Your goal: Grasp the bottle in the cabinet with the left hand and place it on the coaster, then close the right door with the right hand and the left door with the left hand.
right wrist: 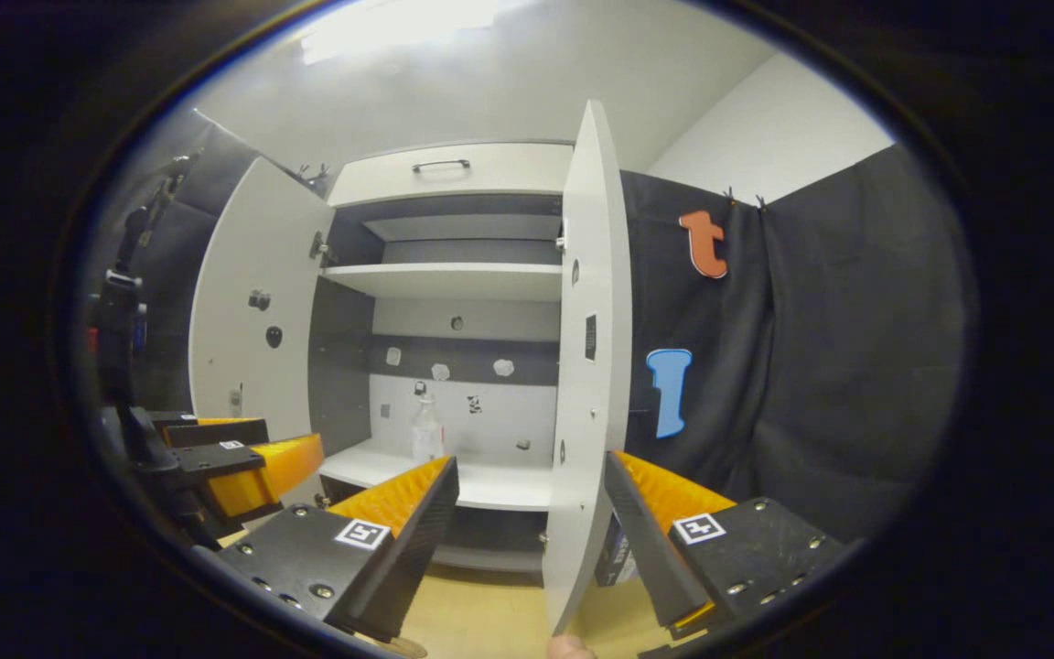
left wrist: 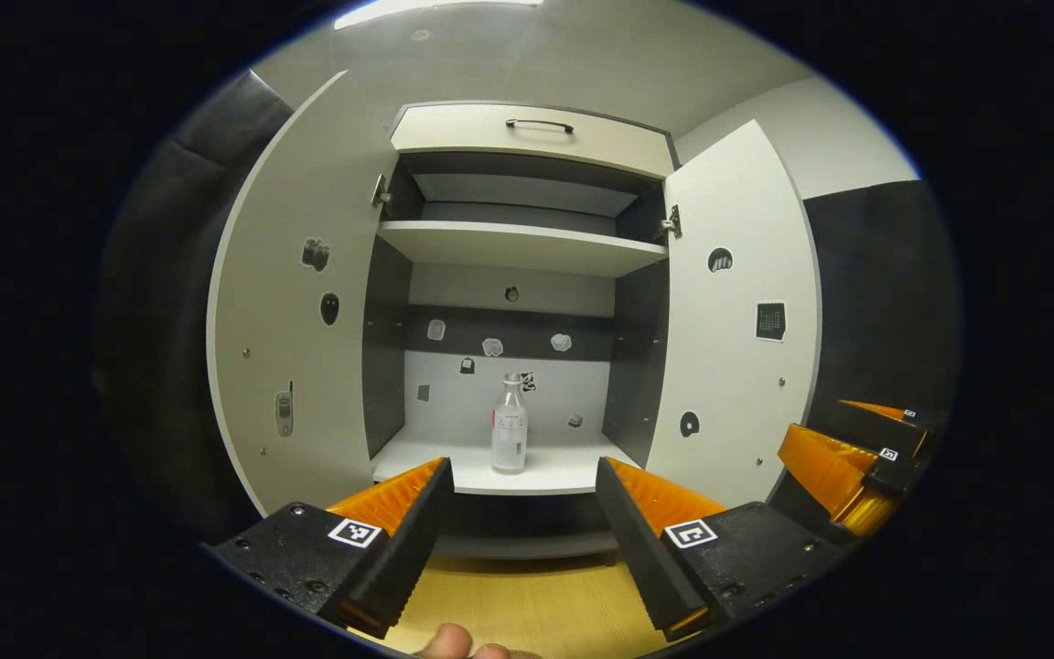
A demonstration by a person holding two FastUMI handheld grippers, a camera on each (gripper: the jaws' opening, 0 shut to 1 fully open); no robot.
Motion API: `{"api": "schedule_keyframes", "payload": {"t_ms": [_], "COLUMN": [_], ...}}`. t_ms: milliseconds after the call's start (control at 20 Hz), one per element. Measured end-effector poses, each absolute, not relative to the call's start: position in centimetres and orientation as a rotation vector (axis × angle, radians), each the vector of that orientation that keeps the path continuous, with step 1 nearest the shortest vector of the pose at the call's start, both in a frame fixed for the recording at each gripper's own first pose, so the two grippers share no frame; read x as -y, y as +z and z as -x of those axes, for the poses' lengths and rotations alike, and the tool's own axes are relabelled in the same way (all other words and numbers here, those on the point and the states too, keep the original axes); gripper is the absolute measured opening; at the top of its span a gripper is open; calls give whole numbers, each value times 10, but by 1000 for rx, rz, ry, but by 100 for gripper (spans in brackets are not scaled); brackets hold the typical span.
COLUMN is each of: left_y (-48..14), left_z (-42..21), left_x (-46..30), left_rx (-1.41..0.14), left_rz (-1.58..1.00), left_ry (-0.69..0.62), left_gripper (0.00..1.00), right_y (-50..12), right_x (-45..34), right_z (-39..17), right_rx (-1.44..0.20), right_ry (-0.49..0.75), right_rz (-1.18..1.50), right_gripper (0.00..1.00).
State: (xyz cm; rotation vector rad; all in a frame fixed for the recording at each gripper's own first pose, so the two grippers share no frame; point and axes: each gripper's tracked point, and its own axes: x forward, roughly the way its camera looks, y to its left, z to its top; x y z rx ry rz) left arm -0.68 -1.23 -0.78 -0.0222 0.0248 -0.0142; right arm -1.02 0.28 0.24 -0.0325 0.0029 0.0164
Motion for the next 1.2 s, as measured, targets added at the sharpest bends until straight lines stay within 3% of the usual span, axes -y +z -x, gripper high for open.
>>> {"api": "schedule_keyframes", "payload": {"t_ms": [850,1200], "left_y": [-11,-11], "left_z": [-2,-63], "left_x": [9,4], "left_rx": [-28,-7], "left_rz": [-1,-36], "left_ry": [14,-10], "left_gripper": [96,96], "right_y": [7,10], "right_x": [-1,26], "right_z": [9,11], "right_rx": [12,26], "right_ry": [41,-34], "right_rz": [34,45], "right_gripper": [97,97]}}
